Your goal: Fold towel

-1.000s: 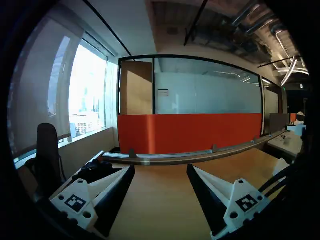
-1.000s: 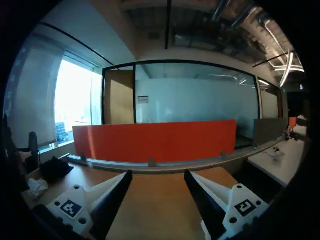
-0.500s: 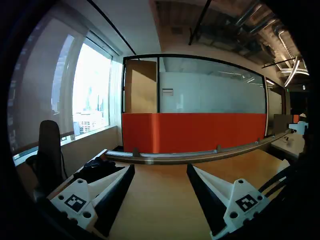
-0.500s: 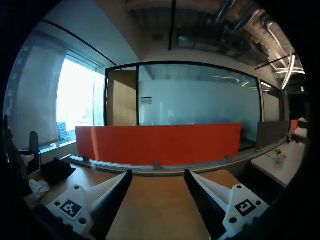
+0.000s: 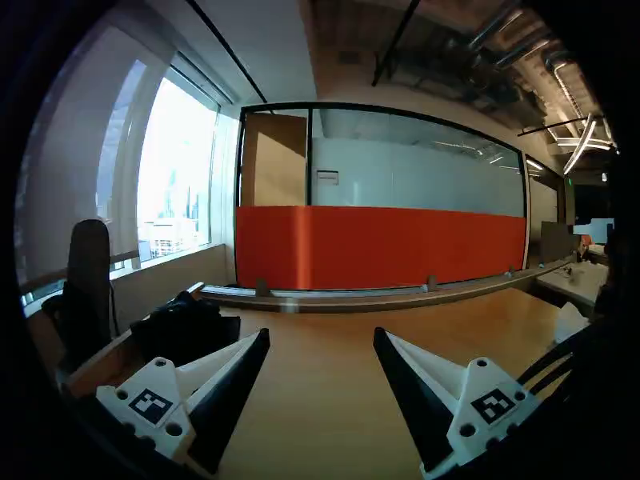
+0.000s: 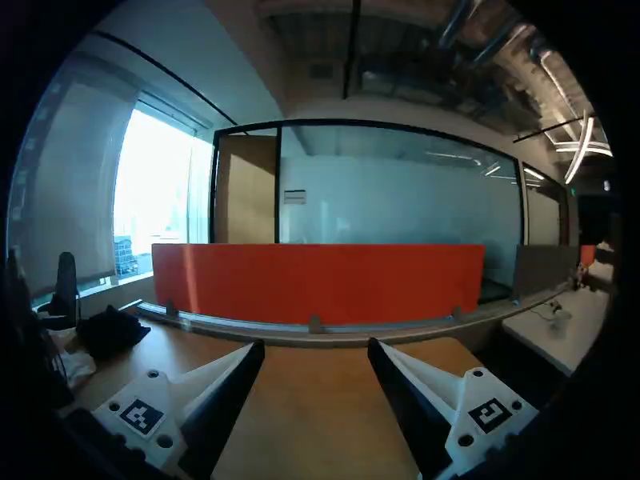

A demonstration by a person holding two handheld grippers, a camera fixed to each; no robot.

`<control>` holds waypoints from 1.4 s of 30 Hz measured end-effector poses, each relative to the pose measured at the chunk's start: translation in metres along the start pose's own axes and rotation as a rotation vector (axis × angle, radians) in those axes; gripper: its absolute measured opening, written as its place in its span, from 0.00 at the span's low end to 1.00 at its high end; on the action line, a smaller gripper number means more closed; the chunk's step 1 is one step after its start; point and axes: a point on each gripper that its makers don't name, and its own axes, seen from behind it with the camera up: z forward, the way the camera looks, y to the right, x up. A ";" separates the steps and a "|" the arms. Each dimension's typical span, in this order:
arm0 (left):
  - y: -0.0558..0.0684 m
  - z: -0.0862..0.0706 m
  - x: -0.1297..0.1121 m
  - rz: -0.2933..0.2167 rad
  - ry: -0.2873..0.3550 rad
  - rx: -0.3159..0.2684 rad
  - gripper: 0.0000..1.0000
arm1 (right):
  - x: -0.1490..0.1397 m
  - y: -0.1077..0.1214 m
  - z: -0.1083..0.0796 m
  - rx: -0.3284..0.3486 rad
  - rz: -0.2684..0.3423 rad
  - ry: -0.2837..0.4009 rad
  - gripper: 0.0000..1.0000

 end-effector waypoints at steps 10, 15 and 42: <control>-0.006 0.003 -0.037 -0.006 0.040 0.009 0.97 | -0.023 -0.013 0.008 -0.001 0.001 -0.015 1.00; -0.008 0.004 -0.054 0.008 0.051 0.023 0.96 | -0.032 -0.021 0.013 0.007 -0.003 -0.018 1.00; 0.011 0.016 -0.099 0.013 0.090 0.029 0.97 | -0.072 -0.030 0.024 0.014 -0.018 -0.038 1.00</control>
